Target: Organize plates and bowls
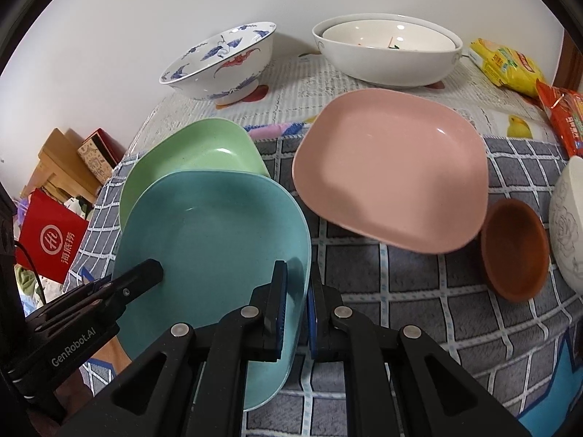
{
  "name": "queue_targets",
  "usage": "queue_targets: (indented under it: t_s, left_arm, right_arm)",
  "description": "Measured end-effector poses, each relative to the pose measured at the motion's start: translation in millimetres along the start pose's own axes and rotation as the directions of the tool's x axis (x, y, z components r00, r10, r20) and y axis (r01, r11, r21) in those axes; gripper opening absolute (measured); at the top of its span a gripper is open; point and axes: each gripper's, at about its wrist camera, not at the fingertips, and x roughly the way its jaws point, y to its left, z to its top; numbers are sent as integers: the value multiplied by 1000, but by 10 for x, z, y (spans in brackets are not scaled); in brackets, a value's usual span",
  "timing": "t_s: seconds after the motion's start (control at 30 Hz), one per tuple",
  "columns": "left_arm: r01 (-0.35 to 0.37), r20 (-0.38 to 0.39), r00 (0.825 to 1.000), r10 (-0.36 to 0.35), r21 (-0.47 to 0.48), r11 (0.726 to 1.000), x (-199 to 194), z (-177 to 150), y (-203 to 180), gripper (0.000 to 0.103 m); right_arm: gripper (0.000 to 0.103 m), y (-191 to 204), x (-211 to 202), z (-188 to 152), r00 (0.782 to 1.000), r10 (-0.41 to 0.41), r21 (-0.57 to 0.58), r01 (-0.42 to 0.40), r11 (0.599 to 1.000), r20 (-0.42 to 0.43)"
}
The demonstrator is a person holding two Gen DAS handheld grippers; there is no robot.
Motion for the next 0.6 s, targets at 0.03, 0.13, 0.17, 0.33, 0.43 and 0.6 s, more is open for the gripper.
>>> queue_targets:
  t_s: [0.03,0.13,0.17,0.33,0.43,0.6]
  left_arm:
    - [2,1,1000,-2,-1,1000,-13,-13,2,17]
    - [7,12,1000,-7,-5,1000,-73,-31,10,17]
    - [6,15,1000,-6,-6,1000,-93,-29,11,17]
    - [6,47,999,-5,-18,1000,-226,53,59,17]
    - [2,71,997,1,-34,999,-310,136,103,17]
    - [-29,90,995,36,-85,996,-330,261,240,17]
  right_arm:
    - [10,-4,-19,-20,1000,2,-1,-2,1000,-1]
    - [10,24,-72,-34,1000,1,-9,-1,1000,7]
    - [10,43,-99,-27,1000,2,-13,-1,1000,11]
    - [9,172,-233,74,999,6,-44,-4,999,46]
    - [9,257,-273,201,998,18,-65,-14,998,63]
    - [9,464,-205,425,995,45,-124,-34,992,84]
